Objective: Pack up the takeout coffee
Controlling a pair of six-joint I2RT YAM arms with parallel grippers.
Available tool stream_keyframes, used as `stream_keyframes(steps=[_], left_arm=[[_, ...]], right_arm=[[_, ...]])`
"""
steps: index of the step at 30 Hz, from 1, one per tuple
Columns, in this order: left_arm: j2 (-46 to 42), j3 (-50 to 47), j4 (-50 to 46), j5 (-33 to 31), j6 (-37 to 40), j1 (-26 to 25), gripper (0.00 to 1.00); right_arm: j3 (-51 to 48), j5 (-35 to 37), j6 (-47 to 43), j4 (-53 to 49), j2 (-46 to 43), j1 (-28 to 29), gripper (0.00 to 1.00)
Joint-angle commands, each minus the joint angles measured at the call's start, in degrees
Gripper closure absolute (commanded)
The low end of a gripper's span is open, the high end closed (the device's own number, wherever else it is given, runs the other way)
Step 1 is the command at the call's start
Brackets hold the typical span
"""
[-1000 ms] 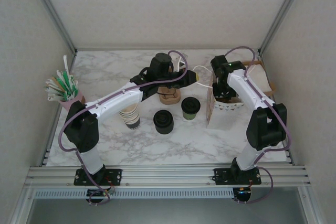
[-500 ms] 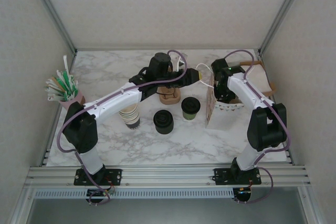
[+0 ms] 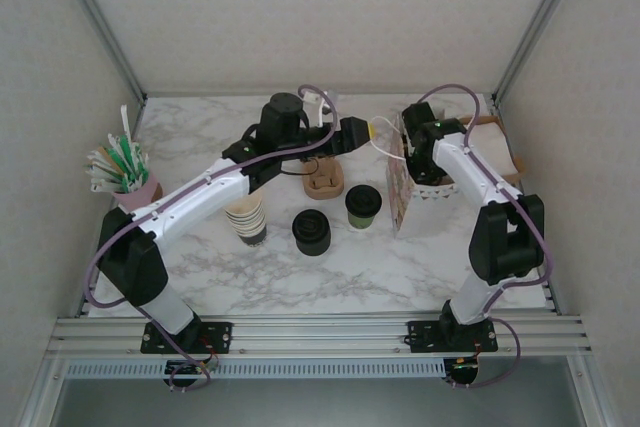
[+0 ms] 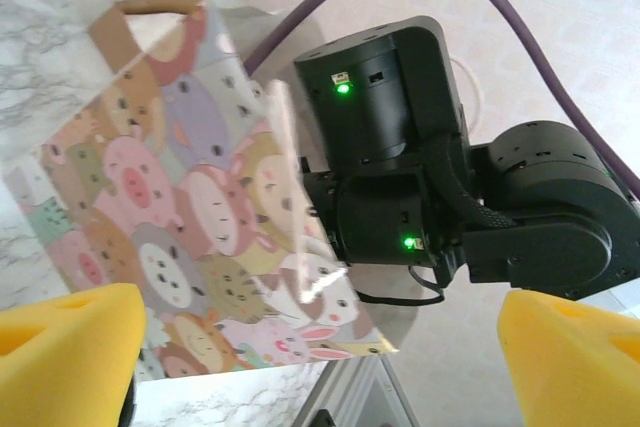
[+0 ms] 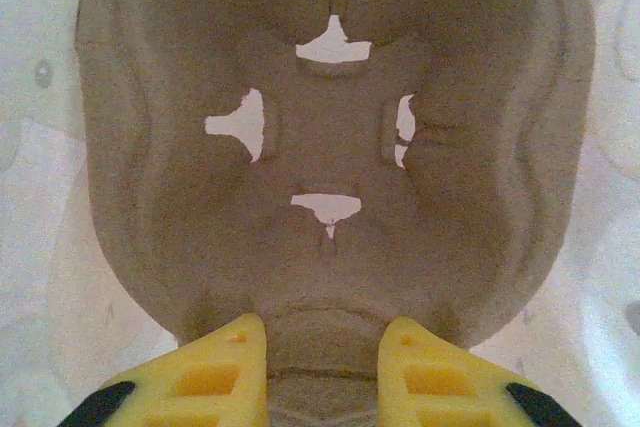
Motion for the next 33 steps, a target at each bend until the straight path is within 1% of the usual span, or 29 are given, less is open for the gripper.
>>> stream_keyframes(steps=[1, 5, 9, 12, 16, 21, 23, 33], left_arm=[[-1.86, -1.14, -0.4, -1.41, 0.7, 0.56, 0.07], [-1.82, -1.21, -0.14, -1.61, 0.51, 0.73, 0.06], [-1.41, -0.92, -0.15, -1.61, 0.42, 0.73, 0.05], [-1.46, -0.94, -0.23, -1.61, 0.42, 0.9, 0.05], [-1.26, -0.67, -0.47, -1.61, 0.51, 1.09, 0.04], [-0.85, -0.18, -0.99, -1.7, 0.68, 1.26, 0.03], [-0.64, -0.04, -1.04, -1.68, 0.68, 1.26, 0.03], [-0.64, -0.06, -0.81, -1.78, 0.62, 1.7, 0.03]], right_arm=[[-1.51, -0.65, -0.27, 1.4, 2.08, -0.51, 0.84], [-2.62, -1.23, 0.41, 2.42, 2.56, -0.92, 0.79], [-2.63, -1.0, 0.78, 2.45, 3.01, -1.12, 0.71], [-2.57, -1.3, 1.17, 2.24, 2.69, -1.21, 0.67], [-2.41, -1.41, 1.44, 2.09, 2.7, -1.18, 0.6], [-2.35, -1.18, 1.79, 1.88, 3.71, -1.13, 0.57], [-2.01, -1.21, 2.13, 1.7, 3.8, -1.1, 0.52], [0.78, -0.73, 2.45, 0.47, 3.26, -1.19, 0.51]])
